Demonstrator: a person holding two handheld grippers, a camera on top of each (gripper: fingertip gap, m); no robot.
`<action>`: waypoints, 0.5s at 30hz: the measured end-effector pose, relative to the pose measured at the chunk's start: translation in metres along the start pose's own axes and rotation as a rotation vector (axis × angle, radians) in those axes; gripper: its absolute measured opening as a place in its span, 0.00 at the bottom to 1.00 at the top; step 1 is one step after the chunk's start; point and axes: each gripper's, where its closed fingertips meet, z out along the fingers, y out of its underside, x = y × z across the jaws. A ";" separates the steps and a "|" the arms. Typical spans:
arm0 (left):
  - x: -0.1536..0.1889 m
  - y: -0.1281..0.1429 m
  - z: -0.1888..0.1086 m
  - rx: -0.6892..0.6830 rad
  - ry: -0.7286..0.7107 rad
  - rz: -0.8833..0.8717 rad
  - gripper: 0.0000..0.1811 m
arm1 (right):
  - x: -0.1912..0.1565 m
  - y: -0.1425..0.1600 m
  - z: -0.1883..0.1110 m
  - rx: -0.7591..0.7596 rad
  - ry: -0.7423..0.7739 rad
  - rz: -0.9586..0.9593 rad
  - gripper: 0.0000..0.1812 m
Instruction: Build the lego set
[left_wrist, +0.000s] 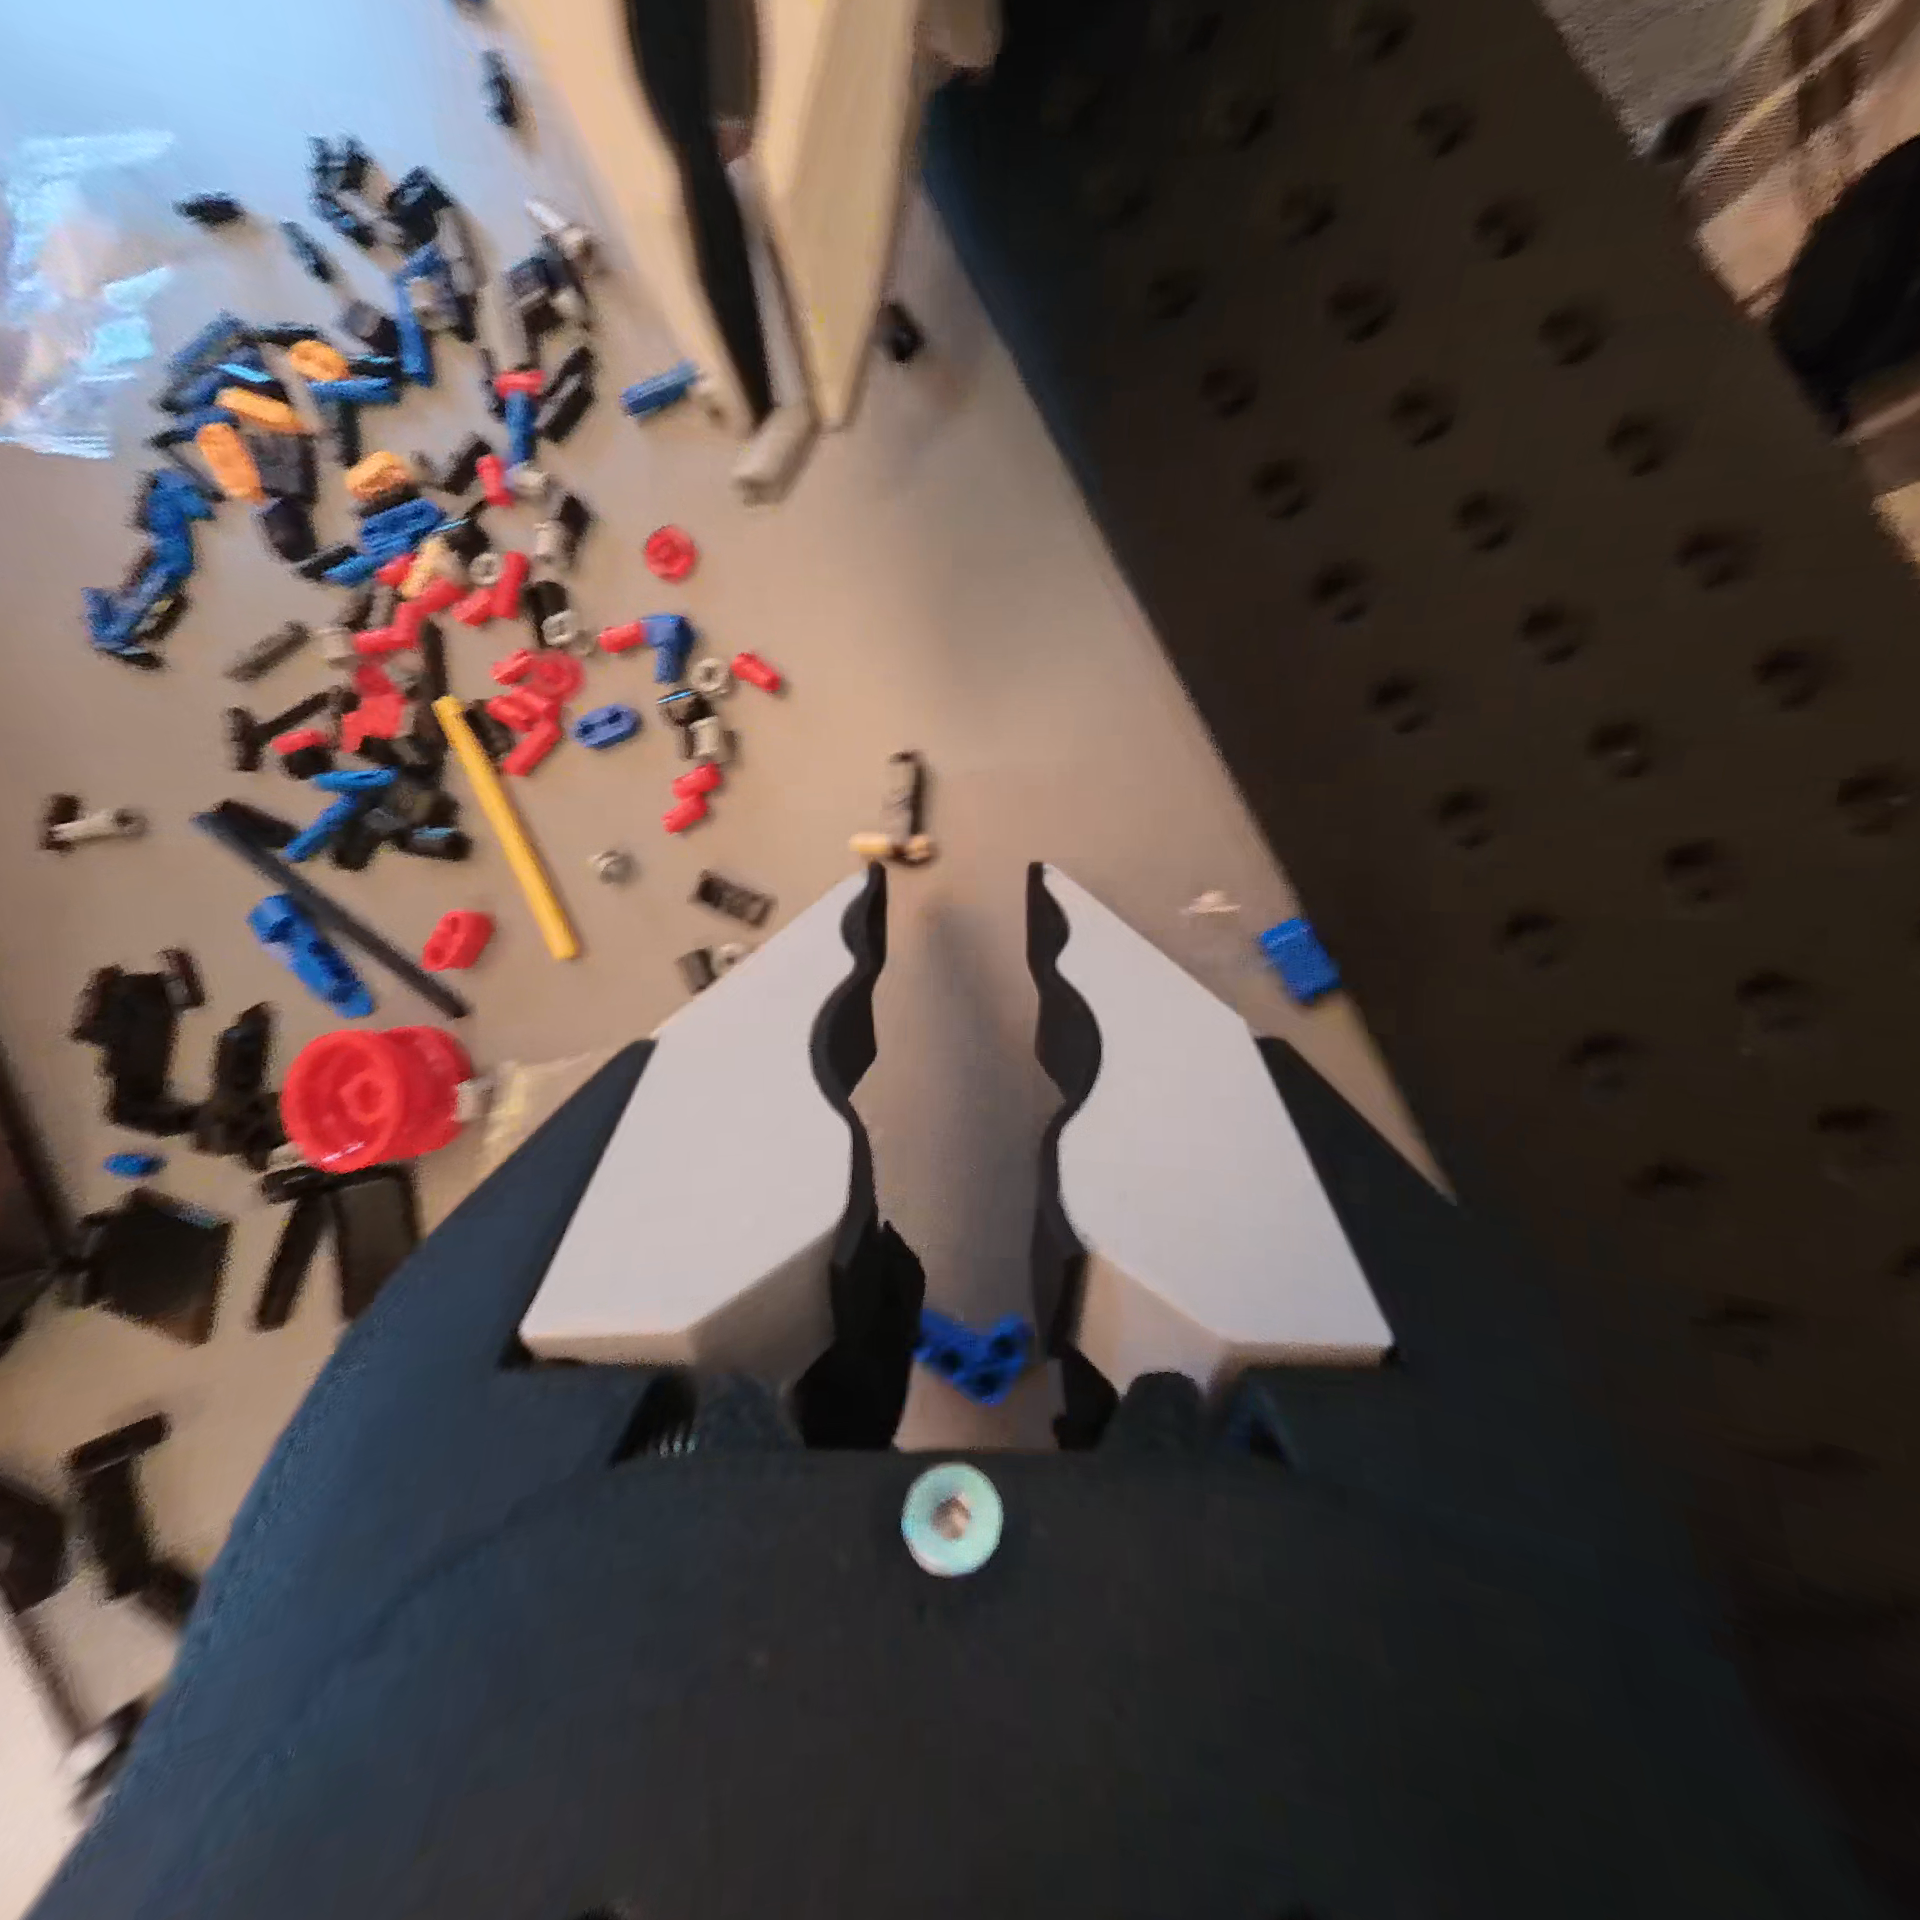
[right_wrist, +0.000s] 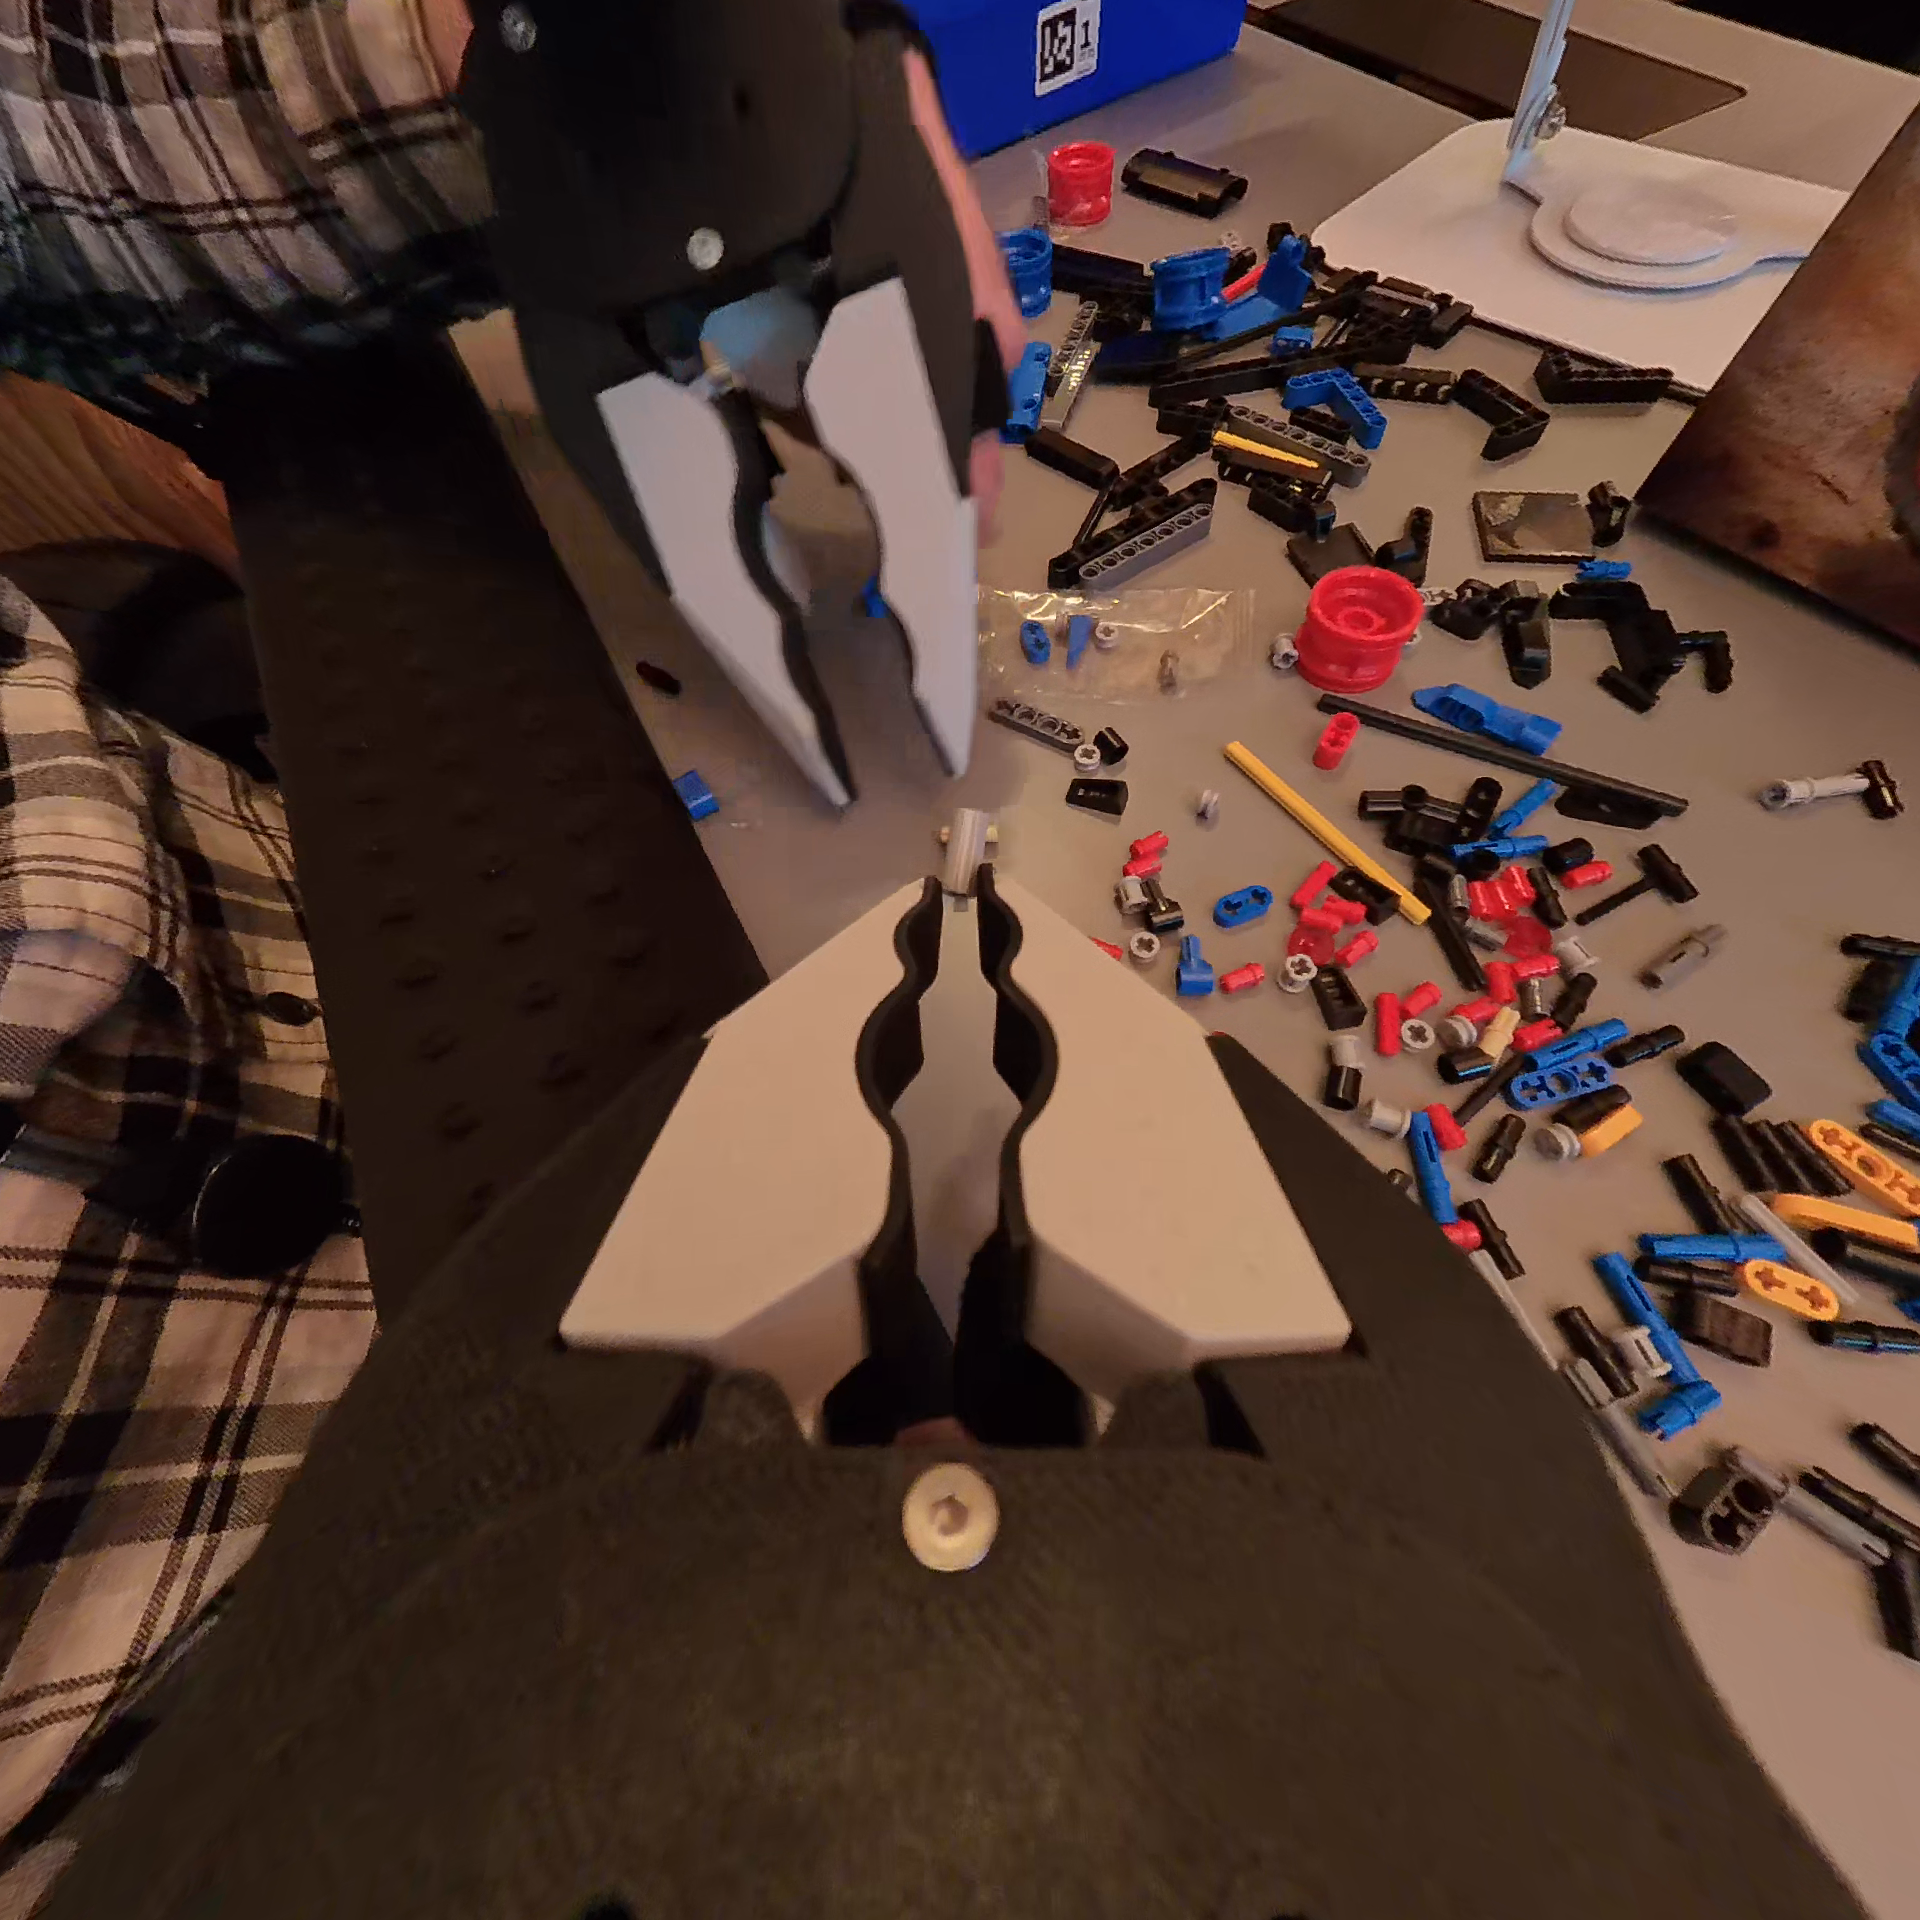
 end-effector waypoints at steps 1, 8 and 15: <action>-0.009 0.004 -0.001 -0.023 -0.023 0.025 0.14 | 0.000 0.000 0.000 -0.002 -0.001 -0.001 0.03; -0.025 0.008 0.015 -0.071 0.093 0.189 0.09 | 0.001 -0.001 -0.001 0.011 0.003 0.004 0.03; -0.004 -0.005 0.020 -0.040 0.149 0.182 0.07 | 0.003 0.001 -0.003 0.011 -0.006 0.007 0.03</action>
